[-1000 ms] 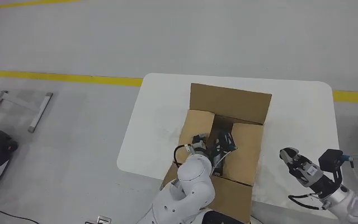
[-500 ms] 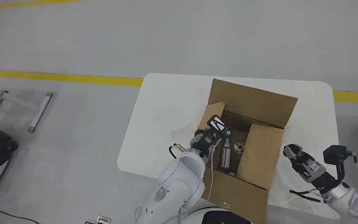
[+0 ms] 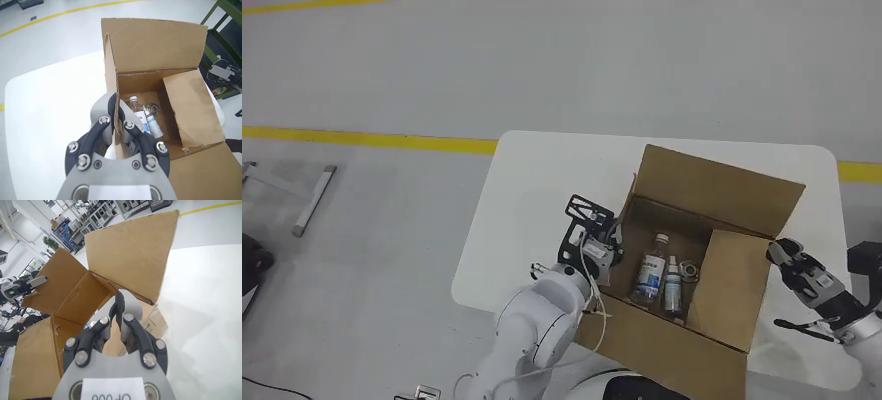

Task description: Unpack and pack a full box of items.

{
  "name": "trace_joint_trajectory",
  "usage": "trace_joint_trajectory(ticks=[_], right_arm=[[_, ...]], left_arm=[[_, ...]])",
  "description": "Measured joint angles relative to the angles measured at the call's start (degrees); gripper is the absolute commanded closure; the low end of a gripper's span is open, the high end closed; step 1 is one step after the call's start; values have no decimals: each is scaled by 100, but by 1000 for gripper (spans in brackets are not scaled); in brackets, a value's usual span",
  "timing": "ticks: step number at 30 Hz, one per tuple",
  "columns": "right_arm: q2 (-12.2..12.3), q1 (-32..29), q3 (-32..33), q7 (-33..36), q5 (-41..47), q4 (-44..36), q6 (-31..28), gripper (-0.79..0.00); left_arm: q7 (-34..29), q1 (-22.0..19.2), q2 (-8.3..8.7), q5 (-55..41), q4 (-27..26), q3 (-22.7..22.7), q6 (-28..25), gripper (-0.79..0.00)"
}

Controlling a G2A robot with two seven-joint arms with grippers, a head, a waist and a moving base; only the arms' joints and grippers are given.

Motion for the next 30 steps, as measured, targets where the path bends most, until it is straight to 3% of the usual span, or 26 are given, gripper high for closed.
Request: trace_joint_trajectory(ticks=[1, 3, 8, 19, 30], right_arm=[[-4, -2, 13, 10, 24, 9, 32, 0], [-11, -1, 29, 55, 66, 41, 53, 0], [-26, 3, 38, 111, 69, 107, 9, 0], [-111, -318, 185, -389, 128, 361, 62, 0], [-158, -136, 111, 7, 756, 717, 108, 0]], left_arm=[[13, 23, 6, -43, 0, -48, 4, -126], [26, 61, 23, -38, -3, -156, 10, -785], [155, 113, 65, 88, -43, -337, -105, -785], [-421, 99, 210, 1769, -186, -413, -783, -785], [-566, 318, 281, 2648, -26, -511, -918, -785]])
